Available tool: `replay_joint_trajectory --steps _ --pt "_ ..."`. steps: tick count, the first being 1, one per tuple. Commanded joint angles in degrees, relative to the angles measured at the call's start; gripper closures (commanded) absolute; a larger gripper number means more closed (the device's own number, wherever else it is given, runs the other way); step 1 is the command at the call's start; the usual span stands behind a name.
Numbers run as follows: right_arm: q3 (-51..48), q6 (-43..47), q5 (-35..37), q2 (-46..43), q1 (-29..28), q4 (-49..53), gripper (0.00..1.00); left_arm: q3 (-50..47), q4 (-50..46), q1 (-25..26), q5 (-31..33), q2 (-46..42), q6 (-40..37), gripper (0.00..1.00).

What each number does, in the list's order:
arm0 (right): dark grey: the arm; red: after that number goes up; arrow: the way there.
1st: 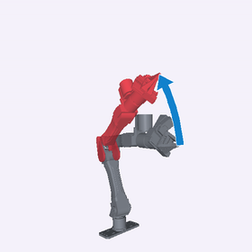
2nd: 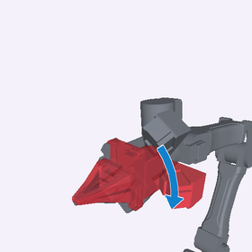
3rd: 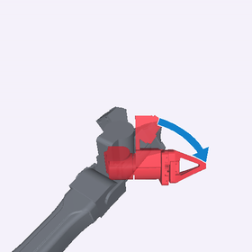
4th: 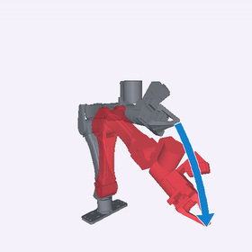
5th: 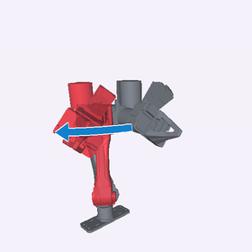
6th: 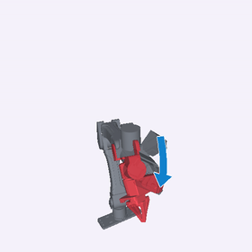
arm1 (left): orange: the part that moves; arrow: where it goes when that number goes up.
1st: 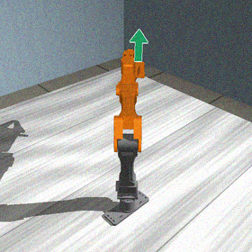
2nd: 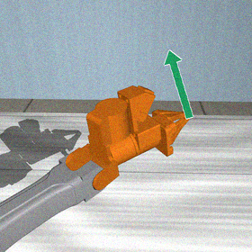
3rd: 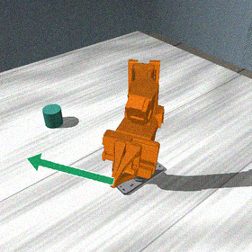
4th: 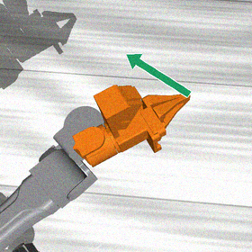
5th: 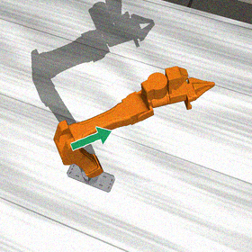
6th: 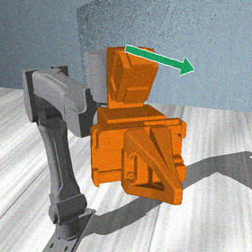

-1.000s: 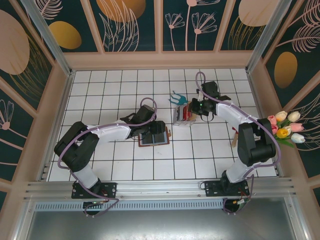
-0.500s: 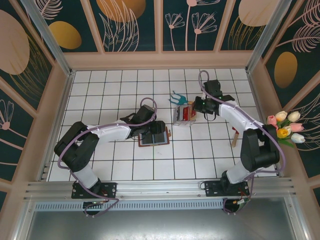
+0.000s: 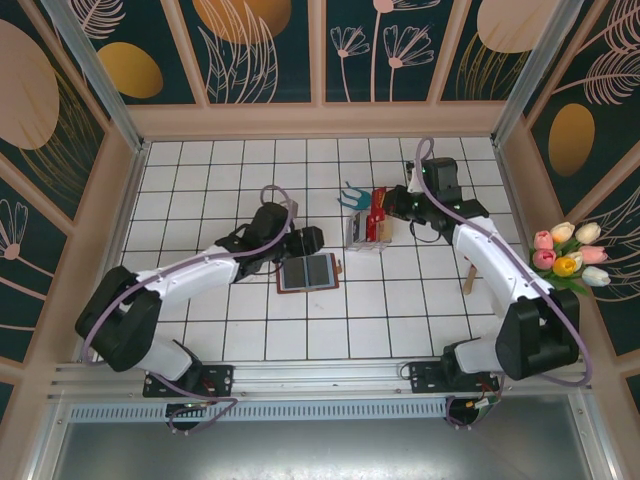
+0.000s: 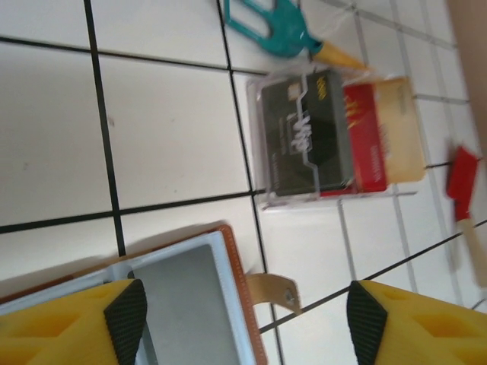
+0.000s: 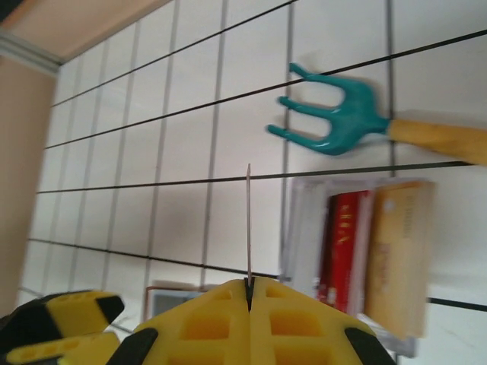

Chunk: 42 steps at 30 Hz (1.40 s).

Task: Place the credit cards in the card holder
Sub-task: Pick up the credit card from the storage box.

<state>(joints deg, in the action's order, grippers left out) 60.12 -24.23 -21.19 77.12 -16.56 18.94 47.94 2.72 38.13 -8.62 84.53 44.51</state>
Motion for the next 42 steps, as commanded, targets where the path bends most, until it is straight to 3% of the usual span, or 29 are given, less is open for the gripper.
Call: replay_joint_trajectory --steps 1,6,11,16,21,30,36,38,42 --pt "-1.6 -3.0 -3.4 -1.8 -3.2 -3.9 1.00 -3.0 6.8 -3.0 -7.5 -2.7 3.9 0.26" --pt "-5.8 -8.5 -13.2 -1.6 -7.2 -14.3 1.00 -8.4 23.8 -6.1 -20.0 -2.9 13.4 0.23" --pt "-6.5 -10.0 -18.3 -1.7 -9.6 -18.7 1.00 -10.8 37.5 -7.4 -27.4 -2.0 20.3 0.22" --pt "-7.3 -11.9 -22.2 -1.3 -9.9 -22.2 0.99 -10.4 39.0 -7.4 -28.8 -1.6 20.5 0.26" --pt "-7.5 -13.7 -24.2 0.0 -10.2 -24.8 0.98 -10.5 41.3 -7.4 -30.3 -1.0 21.3 0.52" --pt "-7.5 -13.9 -25.3 1.9 -10.8 -25.6 0.90 -10.9 39.6 -7.4 -30.1 -2.3 19.8 0.86" --pt "-7.7 -13.7 -29.2 3.2 -10.9 -27.3 0.86 -11.0 39.0 -7.4 -30.7 -2.3 19.2 0.90" --pt "-7.4 -13.3 -29.0 3.6 -11.0 -26.9 0.93 -11.0 38.5 -7.4 -30.8 -2.1 18.9 0.89" --pt "-7.9 -13.0 -27.8 3.4 -10.9 -26.6 0.96 -10.9 36.7 -7.4 -30.4 -2.1 18.2 0.80"
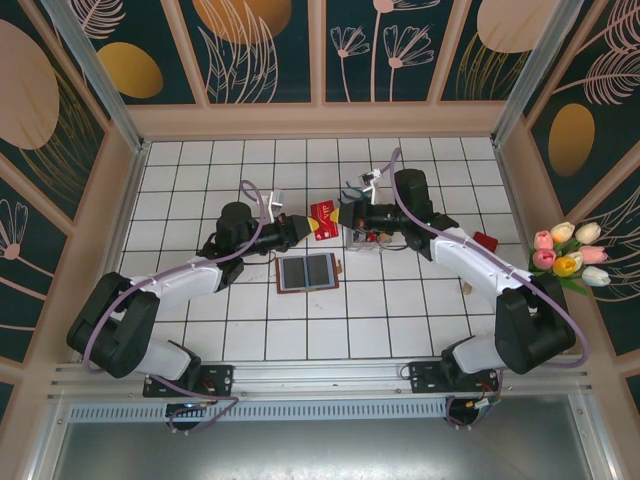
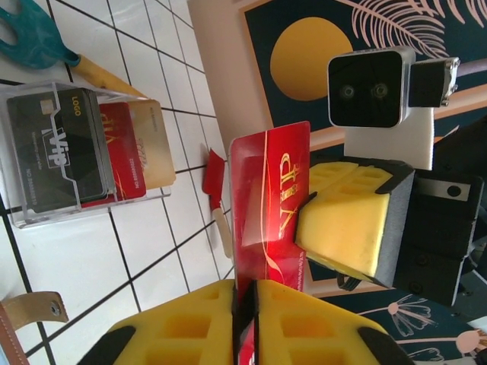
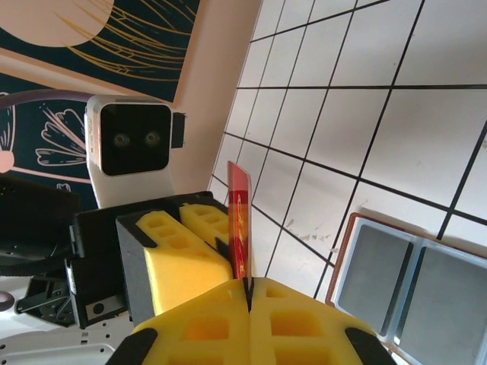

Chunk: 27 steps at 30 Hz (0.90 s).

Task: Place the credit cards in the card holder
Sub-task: Pick up the credit card from the storage box, then flip over the card slot in the card holder.

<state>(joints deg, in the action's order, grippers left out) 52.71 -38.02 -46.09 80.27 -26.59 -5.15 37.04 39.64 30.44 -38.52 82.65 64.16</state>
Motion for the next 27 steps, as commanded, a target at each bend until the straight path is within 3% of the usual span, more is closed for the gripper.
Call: replay_joint_trajectory --steps 1,4,5,9,11,13,19,27 --pt "-0.5 0.8 -2.1 0.1 -0.9 -2.1 0.98 0.0 -1.7 0.3 0.2 -0.4 -2.0 0.73" --pt "-0.4 2.5 6.6 -1.4 -1.0 3.4 1.00 0.2 -9.4 0.3 4.1 -1.7 -5.4 0.61" --pt "-0.2 3.3 9.3 -1.9 -1.1 5.5 1.00 0.1 -13.3 0.3 6.5 -2.6 -6.7 0.50" --pt "-0.8 4.2 22.4 -2.7 -4.0 12.1 0.99 -0.5 -30.0 0.3 19.0 -6.3 -13.5 0.33" --pt "-0.4 3.9 32.5 -1.5 -9.0 15.5 0.99 -1.7 -36.5 0.3 25.4 -7.8 -16.2 0.32" --pt "0.0 3.5 37.3 0.8 -13.3 16.4 0.99 -2.7 -40.0 0.3 28.9 -8.7 -17.5 0.31" --pt "2.4 1.4 50.5 8.4 -21.0 20.4 1.00 -4.9 -42.1 0.3 31.2 -9.1 -18.9 0.28" --pt "1.8 1.5 52.8 9.5 -21.1 20.2 1.00 -4.6 -41.4 0.3 30.5 -6.2 -19.8 0.30"
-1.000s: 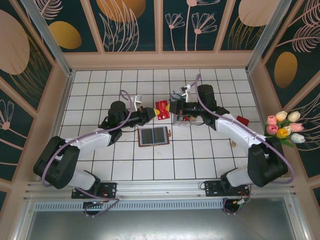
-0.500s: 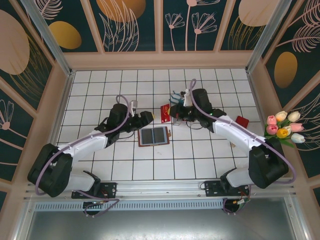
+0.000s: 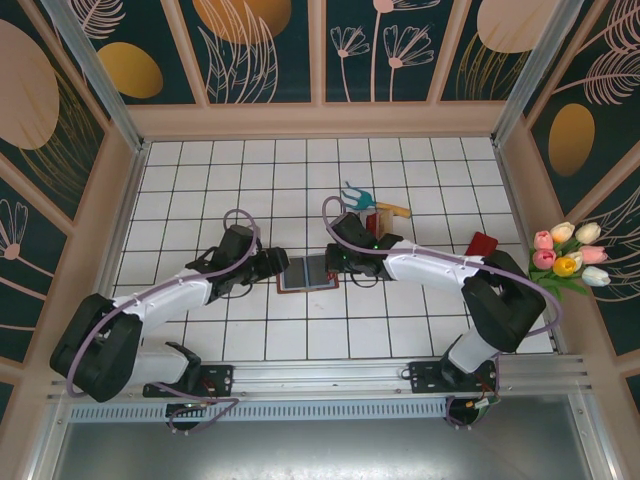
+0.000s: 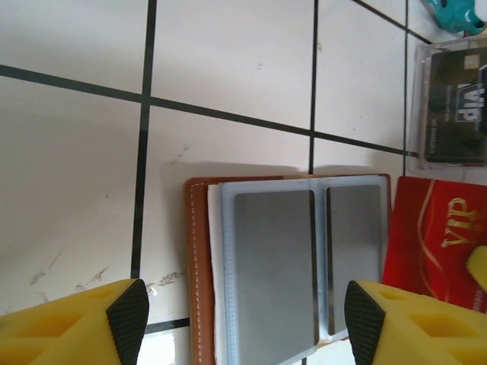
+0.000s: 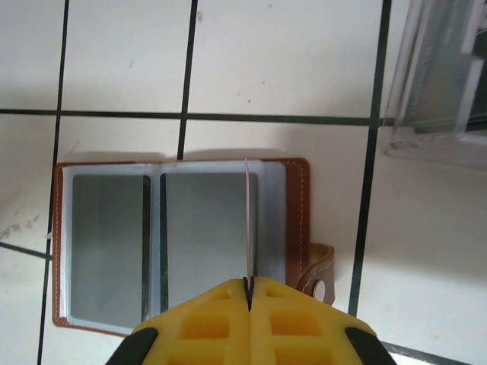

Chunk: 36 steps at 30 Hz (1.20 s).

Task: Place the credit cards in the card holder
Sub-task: Flip over the card slot in the card holder.

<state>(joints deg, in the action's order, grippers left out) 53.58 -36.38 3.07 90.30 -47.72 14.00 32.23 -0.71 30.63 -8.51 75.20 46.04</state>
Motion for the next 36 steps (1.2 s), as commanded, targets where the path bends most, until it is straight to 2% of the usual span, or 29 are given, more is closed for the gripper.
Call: replay_joint_trajectory --steps 1,10,16,23,27,31,36 --pt "1.0 0.0 4.0 -0.7 0.1 1.3 1.00 0.3 -1.0 0.1 0.3 1.7 -1.7 0.30" --pt "0.6 0.5 4.0 0.0 0.4 1.8 1.00 0.4 1.2 0.1 -2.6 5.0 -2.0 0.36" --pt "0.7 0.7 2.4 2.6 0.6 2.1 1.00 0.2 2.7 0.1 -4.3 7.6 -2.3 0.47" --pt "-2.4 -2.2 -4.2 -0.6 2.2 -5.5 1.00 -0.2 3.8 0.1 -5.1 9.1 -2.3 0.65" --pt "-2.8 -2.8 -6.1 -3.3 3.4 -6.9 1.00 -0.1 4.1 0.1 -5.2 9.3 -2.3 0.69" --pt "-1.4 -2.5 -4.4 -4.9 3.5 -4.2 1.00 -0.1 4.2 0.1 -5.2 9.4 -2.3 0.75" --pt "-0.5 -2.7 -8.6 -4.7 3.6 -5.5 1.00 -0.1 4.9 0.1 -5.4 9.1 -1.9 0.78"
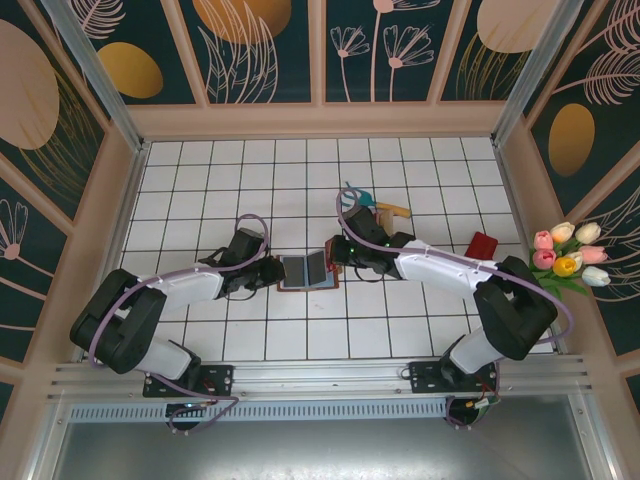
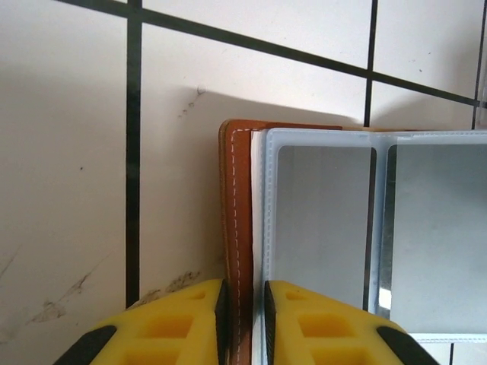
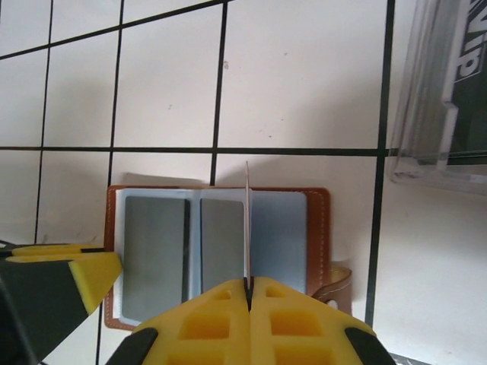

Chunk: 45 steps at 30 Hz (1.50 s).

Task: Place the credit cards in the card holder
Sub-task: Flip over the card slot in the card holder, then insert the credit card into the card slot.

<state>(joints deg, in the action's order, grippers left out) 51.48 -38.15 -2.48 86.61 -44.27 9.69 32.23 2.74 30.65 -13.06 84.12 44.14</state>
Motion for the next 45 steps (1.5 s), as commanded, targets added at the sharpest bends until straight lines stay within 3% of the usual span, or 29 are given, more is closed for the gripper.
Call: replay_joint_trajectory --steps 1,9,14,24,27,30,36,45 --pt "1.8 -1.4 -3.8 -0.8 0.2 -1.6 0.99 0.0 1.5 0.1 -0.8 0.1 0.1 0.78" --pt "1.7 -2.5 -9.3 -0.2 0.0 -7.0 0.98 -0.3 3.0 0.1 -1.4 -1.0 1.0 0.79" --pt "3.3 -3.8 -13.4 5.1 -0.6 -10.0 0.98 -0.8 4.0 0.1 -1.6 -1.5 1.6 0.80" --pt "5.6 -2.4 7.3 -0.3 -0.5 5.8 0.98 -1.6 3.7 0.1 -0.9 -1.8 1.5 0.85" --pt "3.3 -3.1 9.1 -4.8 -0.6 4.3 0.98 -1.8 4.0 0.1 -0.7 -1.8 1.6 0.85" --pt "-0.6 -2.8 3.7 -7.7 -0.5 -4.0 0.97 -1.7 4.0 0.1 -0.8 -1.5 1.4 0.85" --pt "-5.3 -8.5 -8.5 -2.0 -0.6 -18.1 1.00 -2.2 3.9 0.1 -0.6 -0.7 1.0 0.84" --pt "-10.2 -11.6 -10.4 2.9 0.0 -26.8 1.00 -2.4 4.4 0.1 -0.6 1.6 0.9 0.83"
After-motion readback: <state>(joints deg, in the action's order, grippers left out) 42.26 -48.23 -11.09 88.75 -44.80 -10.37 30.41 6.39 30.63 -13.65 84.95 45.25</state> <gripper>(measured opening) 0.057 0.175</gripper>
